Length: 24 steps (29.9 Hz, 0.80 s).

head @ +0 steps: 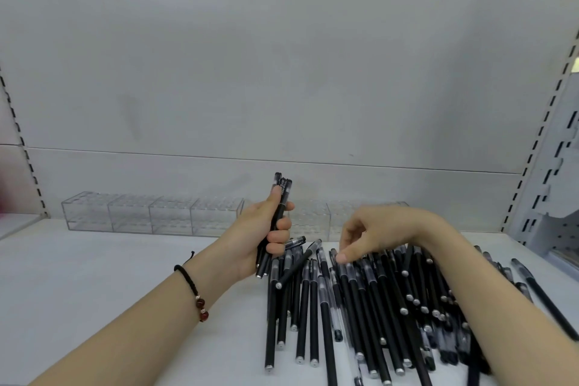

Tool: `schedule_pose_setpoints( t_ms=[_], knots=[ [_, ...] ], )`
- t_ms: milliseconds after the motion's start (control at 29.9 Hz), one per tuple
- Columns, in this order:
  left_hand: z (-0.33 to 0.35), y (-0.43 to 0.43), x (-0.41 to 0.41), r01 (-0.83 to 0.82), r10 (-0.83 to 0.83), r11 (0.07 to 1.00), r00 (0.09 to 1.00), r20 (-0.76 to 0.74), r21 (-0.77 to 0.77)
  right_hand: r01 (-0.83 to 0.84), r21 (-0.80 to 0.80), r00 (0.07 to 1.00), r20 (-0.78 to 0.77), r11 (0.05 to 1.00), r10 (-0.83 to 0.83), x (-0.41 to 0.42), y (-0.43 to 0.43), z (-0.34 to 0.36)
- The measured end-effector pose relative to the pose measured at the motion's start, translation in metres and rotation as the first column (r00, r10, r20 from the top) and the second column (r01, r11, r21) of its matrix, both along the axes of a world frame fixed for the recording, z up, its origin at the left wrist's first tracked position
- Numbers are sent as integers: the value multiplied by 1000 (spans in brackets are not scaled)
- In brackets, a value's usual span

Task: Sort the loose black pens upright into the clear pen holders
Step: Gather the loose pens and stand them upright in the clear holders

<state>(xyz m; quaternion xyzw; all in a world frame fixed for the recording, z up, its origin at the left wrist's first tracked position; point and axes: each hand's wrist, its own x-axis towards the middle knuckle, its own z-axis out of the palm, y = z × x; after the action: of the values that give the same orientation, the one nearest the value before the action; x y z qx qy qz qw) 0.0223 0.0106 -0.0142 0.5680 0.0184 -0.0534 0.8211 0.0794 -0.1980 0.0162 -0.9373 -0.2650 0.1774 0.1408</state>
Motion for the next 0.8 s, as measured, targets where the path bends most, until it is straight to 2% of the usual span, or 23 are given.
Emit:
schedule_pose_setpoints(
  t_ms=[134, 402, 502, 569, 669, 803],
  knots=[
    [-3, 0, 1, -11, 11, 1000, 1000, -3, 19, 1, 3, 1000, -1, 1000, -1, -1, 3, -2],
    [-5, -2, 1, -4, 4, 999, 1000, -7, 35, -37, 124, 987, -151, 992, 56, 1, 4, -7],
    [-5, -2, 1, -4, 4, 999, 1000, -1, 40, 12, 234, 975, -219, 972, 41, 4, 2, -10],
    [-6, -2, 2, 0, -1, 999, 1000, 7, 38, 106, 387, 956, -292, 916, 12, 7, -1, -9],
    [-5, -5, 1, 12, -12, 1000, 1000, 17, 1, 252, 636, 892, -445, 729, 80, 10, -2, -6],
    [-4, -16, -2, 23, -23, 997, 1000, 1, -80, 308, 772, 869, -466, 555, 166, 9, 3, 1]
  ],
)
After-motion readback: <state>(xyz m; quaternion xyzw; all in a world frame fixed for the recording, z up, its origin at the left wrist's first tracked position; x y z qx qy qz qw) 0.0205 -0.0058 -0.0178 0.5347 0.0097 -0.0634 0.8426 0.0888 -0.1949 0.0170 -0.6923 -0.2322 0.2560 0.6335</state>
